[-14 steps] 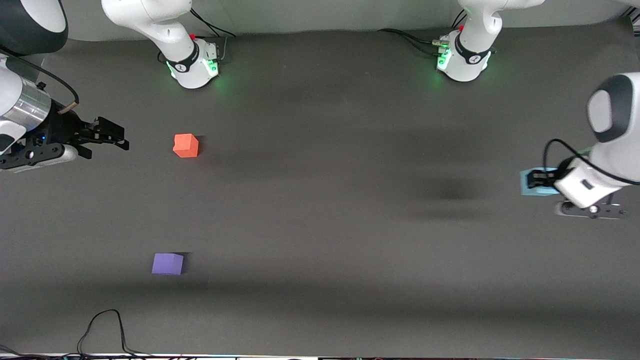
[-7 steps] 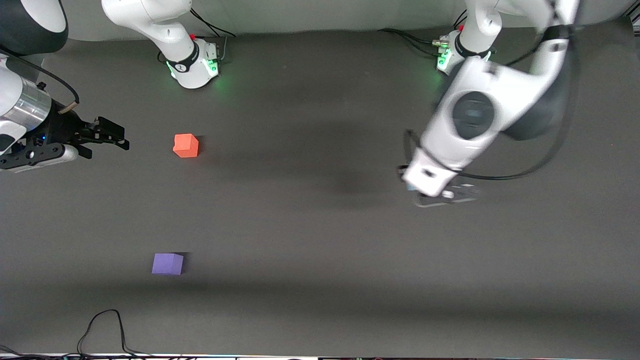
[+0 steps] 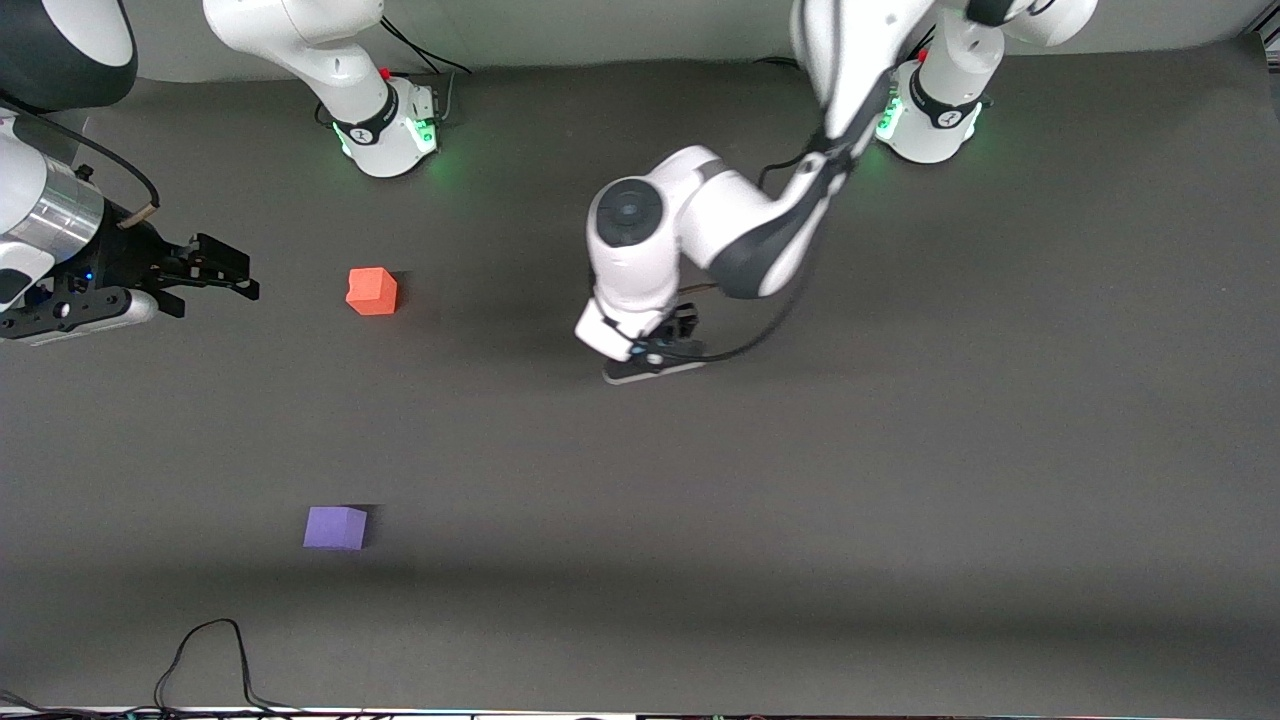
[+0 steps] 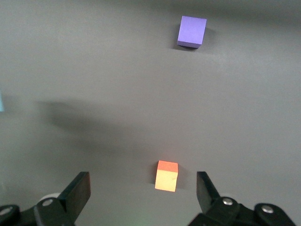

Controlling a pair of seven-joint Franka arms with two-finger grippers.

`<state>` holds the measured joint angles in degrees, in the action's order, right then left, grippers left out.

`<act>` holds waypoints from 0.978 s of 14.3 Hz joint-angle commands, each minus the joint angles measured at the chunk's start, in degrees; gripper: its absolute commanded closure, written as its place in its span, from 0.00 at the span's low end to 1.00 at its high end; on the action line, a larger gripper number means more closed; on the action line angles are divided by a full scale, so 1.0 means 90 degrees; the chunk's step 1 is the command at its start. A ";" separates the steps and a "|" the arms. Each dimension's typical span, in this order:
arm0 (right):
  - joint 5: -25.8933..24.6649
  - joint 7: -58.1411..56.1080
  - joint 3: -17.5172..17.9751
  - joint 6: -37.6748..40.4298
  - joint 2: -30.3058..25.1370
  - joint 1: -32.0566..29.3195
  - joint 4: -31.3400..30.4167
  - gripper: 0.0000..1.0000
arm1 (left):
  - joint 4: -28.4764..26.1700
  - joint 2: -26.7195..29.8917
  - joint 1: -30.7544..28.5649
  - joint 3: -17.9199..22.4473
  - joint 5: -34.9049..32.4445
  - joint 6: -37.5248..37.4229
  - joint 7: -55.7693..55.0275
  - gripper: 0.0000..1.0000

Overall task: Place blue block between orange and purple blocks
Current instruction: 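Lower the blue cube onto the table middle and open the left gripper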

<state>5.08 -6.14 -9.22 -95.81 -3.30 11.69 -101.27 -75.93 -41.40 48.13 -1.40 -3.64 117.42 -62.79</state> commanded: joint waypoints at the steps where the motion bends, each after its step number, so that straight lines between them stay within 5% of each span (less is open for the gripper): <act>1: 0.0109 -0.0158 -0.0040 -0.0008 0.0015 0.0038 -0.0018 0.00 | 0.0439 -0.0711 0.0404 0.0136 -0.0357 0.0292 -0.0386 0.55; 7: 0.0109 -0.0158 -0.0040 0.0011 0.0005 0.0038 -0.0018 0.00 | 0.0420 -0.1162 0.0570 0.0136 -0.0367 0.0732 -0.0377 0.53; 8: 0.0109 -0.0158 -0.0040 0.0011 0.0005 0.0038 -0.0018 0.00 | 0.0410 -0.1172 0.0570 0.0136 -0.0357 0.0771 -0.0338 0.37; 9: 0.0109 -0.0167 -0.0040 0.0021 0.0005 0.0038 -0.0018 0.00 | 0.0410 -0.1152 0.0541 0.0136 -0.0357 0.0771 -0.0309 0.10; 10: 0.0109 -0.0167 -0.0040 0.0021 0.0005 0.0038 -0.0018 0.00 | 0.0439 -0.1084 0.0503 0.0146 -0.0357 0.0607 -0.0260 0.00; 14: 0.0109 -0.0158 -0.0030 0.0011 0.0015 0.0058 -0.0018 0.00 | 0.0459 -0.0335 -0.0150 0.0010 -0.0085 -0.0252 0.0285 0.00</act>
<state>5.08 -6.19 -9.22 -95.80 -2.88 11.70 -101.29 -71.32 -49.55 50.69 -0.20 -5.73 119.67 -64.04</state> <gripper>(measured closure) 0.000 0.009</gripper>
